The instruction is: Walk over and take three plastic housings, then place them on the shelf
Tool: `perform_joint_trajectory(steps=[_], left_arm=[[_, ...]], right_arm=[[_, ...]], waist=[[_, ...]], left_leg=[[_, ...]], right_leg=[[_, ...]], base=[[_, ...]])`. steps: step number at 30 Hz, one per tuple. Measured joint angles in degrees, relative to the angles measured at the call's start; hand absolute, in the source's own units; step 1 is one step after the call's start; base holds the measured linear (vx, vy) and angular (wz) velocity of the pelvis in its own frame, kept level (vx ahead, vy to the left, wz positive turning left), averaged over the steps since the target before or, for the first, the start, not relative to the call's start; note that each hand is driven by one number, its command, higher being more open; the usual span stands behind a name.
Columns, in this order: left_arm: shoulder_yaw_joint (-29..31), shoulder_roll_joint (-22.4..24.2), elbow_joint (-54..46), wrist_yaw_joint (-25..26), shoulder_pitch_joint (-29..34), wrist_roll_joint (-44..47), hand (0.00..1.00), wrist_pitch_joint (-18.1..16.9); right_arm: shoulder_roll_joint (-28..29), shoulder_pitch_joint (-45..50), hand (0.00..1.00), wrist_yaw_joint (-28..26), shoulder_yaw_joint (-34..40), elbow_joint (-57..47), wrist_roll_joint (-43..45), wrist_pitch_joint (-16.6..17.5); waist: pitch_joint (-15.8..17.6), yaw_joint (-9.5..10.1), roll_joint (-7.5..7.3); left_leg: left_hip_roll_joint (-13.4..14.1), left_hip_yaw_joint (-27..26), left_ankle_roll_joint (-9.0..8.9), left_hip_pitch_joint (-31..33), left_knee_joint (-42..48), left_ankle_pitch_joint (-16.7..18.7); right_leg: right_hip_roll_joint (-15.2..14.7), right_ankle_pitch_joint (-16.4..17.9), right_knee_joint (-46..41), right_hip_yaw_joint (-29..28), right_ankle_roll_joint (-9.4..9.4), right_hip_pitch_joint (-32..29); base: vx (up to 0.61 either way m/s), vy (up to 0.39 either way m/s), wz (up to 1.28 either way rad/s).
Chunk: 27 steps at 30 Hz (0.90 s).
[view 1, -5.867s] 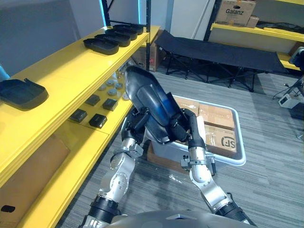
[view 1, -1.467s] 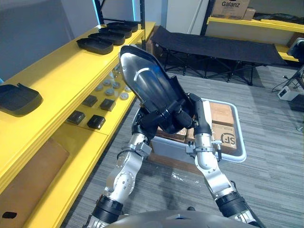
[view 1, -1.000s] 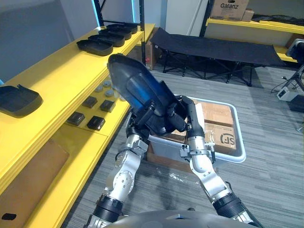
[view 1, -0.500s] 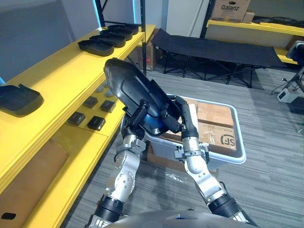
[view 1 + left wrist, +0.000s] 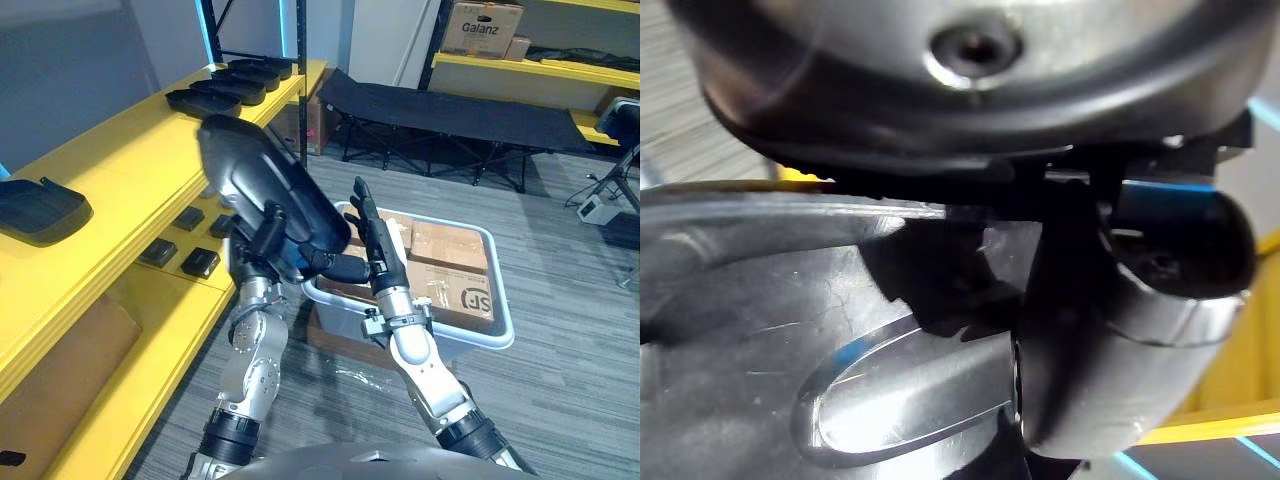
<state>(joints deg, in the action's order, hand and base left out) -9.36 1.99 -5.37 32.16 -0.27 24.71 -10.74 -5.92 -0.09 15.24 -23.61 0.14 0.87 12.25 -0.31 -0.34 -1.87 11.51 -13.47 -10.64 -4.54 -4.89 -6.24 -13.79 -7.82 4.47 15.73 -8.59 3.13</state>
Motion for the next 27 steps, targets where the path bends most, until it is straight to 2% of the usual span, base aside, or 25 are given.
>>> perform_joint_trajectory(steps=[6,11,17,21,25,27], left_arm=[[6.56,0.3,-1.96,10.28,0.02,-16.59,0.0,-1.1],[7.53,0.34,-2.0,12.77,0.03,-21.82,0.0,-1.33],[8.88,0.32,-2.0,9.46,0.31,-22.82,0.0,-3.29],[10.41,0.18,-2.04,4.4,1.5,-22.82,0.0,-4.93],[12.53,-0.26,-5.32,-1.53,6.44,-22.31,0.0,-6.36],[13.69,-0.4,-7.41,-2.26,8.45,-22.32,0.0,-6.6]], right_arm=[[-0.13,2.73,1.0,-1.66,3.26,-2.15,5.77,-2.42],[-0.12,3.77,1.0,-3.81,4.28,-5.17,6.68,-2.78],[-0.1,3.91,1.0,-11.22,6.58,-5.59,16.64,-3.17],[-0.01,5.71,1.0,-12.42,11.18,-5.08,18.04,-4.63],[-1.32,6.93,1.0,-14.64,17.99,0.05,18.74,-6.64],[-1.82,7.72,1.0,-15.53,20.29,0.55,20.35,-6.97]], waist=[[-0.01,0.12,0.01],[-0.03,-0.17,0.04],[-0.02,-1.28,0.12],[0.03,-1.25,0.41],[0.18,-1.28,1.18],[0.64,-1.19,1.91]], left_leg=[[0.0,0.18,-0.3,-0.01,-0.02,0.43],[0.0,0.02,-0.47,-0.01,0.0,0.65],[0.0,-0.31,-0.35,0.04,0.02,0.72],[0.0,-0.44,-0.18,0.11,0.03,0.78],[0.01,-0.5,-0.2,0.13,0.02,0.99],[0.01,-0.38,-0.23,0.19,0.03,1.05]], right_leg=[[0.0,0.2,0.0,0.21,0.12,-0.09],[0.0,0.23,0.01,0.06,0.14,-0.25],[0.0,0.24,0.01,-0.25,0.13,-0.53],[0.0,0.31,0.01,-0.34,0.02,-0.47],[0.0,0.55,0.01,-0.32,-0.31,-0.38],[0.0,0.59,0.0,-0.2,-0.39,-0.33]], base=[[0.0,0.0,0.01],[0.0,0.0,-0.01],[0.0,0.0,-0.01],[0.0,0.0,0.0],[0.0,0.0,0.0],[0.0,0.0,0.0]])
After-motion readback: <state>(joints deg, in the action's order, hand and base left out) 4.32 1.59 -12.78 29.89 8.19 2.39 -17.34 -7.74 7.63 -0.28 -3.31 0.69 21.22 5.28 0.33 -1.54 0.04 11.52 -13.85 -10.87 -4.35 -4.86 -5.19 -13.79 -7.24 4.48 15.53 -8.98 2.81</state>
